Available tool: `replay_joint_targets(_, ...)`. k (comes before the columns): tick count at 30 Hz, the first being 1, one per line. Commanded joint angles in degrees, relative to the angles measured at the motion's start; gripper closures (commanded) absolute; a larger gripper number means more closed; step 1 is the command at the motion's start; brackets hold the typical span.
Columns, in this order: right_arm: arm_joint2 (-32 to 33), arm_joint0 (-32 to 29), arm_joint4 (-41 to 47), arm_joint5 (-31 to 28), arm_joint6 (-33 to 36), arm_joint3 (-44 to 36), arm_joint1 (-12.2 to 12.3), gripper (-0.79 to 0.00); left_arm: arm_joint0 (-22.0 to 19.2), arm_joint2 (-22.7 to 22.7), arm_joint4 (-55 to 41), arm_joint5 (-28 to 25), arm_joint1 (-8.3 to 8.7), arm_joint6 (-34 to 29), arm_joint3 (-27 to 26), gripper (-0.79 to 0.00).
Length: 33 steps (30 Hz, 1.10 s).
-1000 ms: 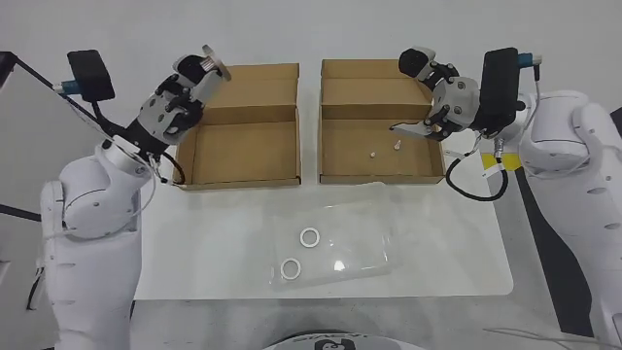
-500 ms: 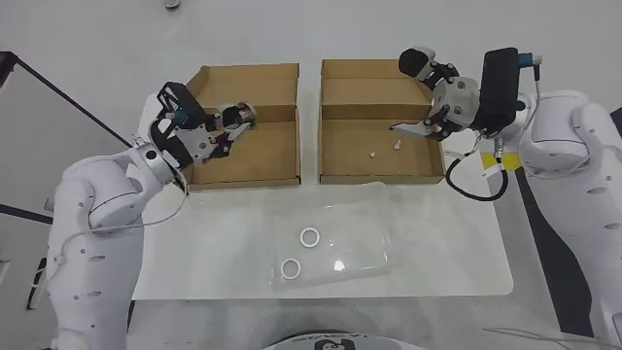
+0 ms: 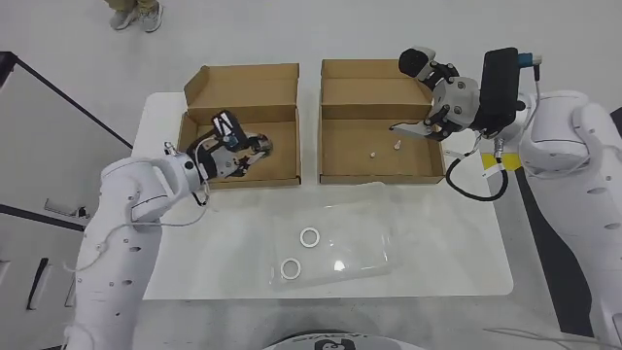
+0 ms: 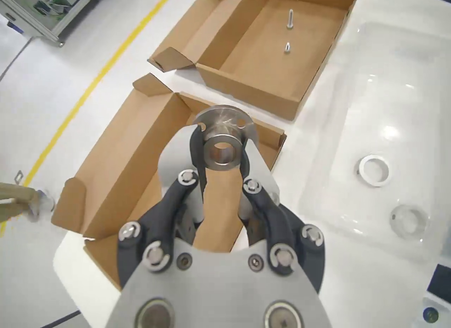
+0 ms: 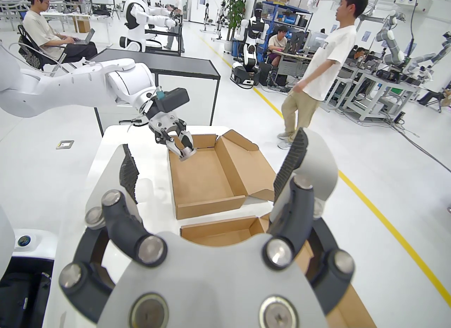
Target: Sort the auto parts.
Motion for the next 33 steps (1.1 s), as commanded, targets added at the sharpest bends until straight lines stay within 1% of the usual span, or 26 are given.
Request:
replay_joint_targets(1, 0.00, 0.00, 0.00, 0.00, 0.00, 0.00, 0.00, -0.785, -0.93, 1.32, 2.36, -0.03, 0.10, -0.12, 1.23, 0.000)
replay_joint_targets(6, 0.00, 0.00, 0.00, 0.00, 0.00, 0.00, 0.00, -0.785, -1.37, 3.15, 5.09, 0.45, 0.40, -0.23, 3.56, 0.000)
replay_joint_targets(11, 0.00, 0.00, 0.00, 0.00, 0.00, 0.00, 0.00, -0.785, -1.28, 3.66, 6.15, -0.02, 0.82, 0.29, 4.84, 0.000)
replay_joint_targets(17, 0.00, 0.00, 0.00, 0.00, 0.00, 0.00, 0.00, -0.785, -0.54, 4.10, 7.75, 0.38, 1.27, 2.53, 5.82, 0.000)
replay_joint_targets(20, 0.00, 0.00, 0.00, 0.00, 0.00, 0.00, 0.00, -0.785, -0.93, 5.02, 7.58, 0.08, 1.38, 3.40, 6.76, 0.000)
replay_joint_targets(24, 0.00, 0.00, 0.00, 0.00, 0.00, 0.00, 0.00, -0.785, -2.97, 7.34, 7.75, 0.06, 1.34, 3.74, 8.30, 0.000)
replay_joint_targets(29, 0.00, 0.00, 0.00, 0.00, 0.00, 0.00, 0.00, -0.785, -7.28, 11.39, 10.61, 1.14, 1.05, 4.97, 11.14, 0.000)
replay_joint_targets(33, 0.00, 0.00, 0.00, 0.00, 0.00, 0.00, 0.00, -0.785, -11.44, 14.87, 12.42, 1.87, 0.64, 5.51, 14.89, 0.000)
